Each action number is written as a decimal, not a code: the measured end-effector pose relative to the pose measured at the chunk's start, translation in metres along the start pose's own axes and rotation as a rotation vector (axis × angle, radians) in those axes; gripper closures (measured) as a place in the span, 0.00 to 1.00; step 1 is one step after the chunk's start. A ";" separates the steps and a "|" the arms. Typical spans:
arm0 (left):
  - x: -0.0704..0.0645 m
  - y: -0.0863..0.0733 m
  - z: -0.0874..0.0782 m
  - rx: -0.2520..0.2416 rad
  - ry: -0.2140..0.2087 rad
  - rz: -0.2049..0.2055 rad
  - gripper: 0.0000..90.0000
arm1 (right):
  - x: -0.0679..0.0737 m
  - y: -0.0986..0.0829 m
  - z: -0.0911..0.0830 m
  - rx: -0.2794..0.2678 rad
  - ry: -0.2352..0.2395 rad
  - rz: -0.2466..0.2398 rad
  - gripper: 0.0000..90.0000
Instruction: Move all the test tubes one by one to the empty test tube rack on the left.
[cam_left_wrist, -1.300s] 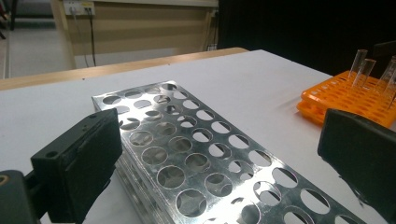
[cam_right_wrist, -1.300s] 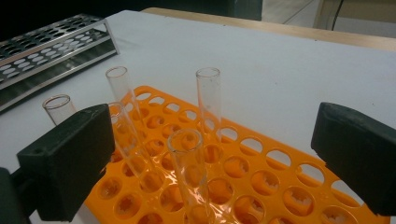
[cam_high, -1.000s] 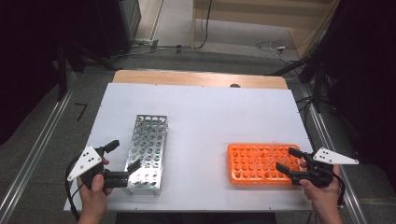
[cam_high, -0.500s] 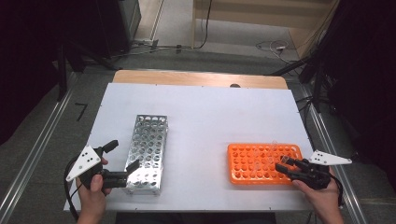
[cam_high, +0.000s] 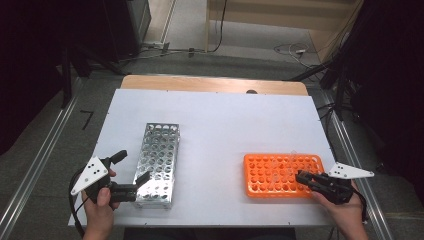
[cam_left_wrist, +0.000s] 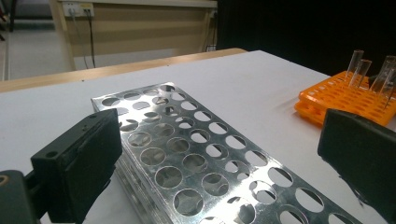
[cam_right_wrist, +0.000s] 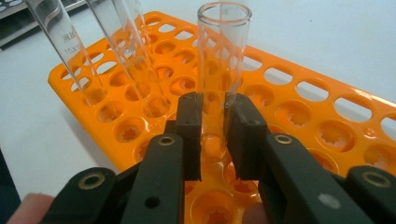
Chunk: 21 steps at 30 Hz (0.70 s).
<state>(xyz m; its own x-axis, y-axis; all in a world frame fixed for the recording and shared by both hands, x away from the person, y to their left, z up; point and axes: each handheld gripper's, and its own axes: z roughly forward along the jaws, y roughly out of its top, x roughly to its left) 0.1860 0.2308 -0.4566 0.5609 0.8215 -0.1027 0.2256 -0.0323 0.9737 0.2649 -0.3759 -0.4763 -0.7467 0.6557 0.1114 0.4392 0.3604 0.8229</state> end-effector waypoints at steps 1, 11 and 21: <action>0.000 0.000 0.000 0.000 0.000 0.000 0.00 | 0.000 0.000 0.000 0.000 0.002 0.009 0.82; -0.005 0.005 0.003 0.005 -0.008 0.027 0.00 | 0.002 0.016 -0.013 -0.042 -0.021 0.047 0.82; -0.010 0.010 0.006 0.004 -0.015 0.032 0.00 | 0.010 0.039 -0.029 -0.112 -0.040 0.079 0.82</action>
<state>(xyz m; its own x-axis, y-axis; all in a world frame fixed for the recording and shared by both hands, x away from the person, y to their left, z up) 0.1878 0.2185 -0.4467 0.5795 0.8116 -0.0741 0.2102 -0.0610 0.9758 0.2596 -0.3745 -0.4271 -0.6905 0.7058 0.1581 0.4361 0.2319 0.8695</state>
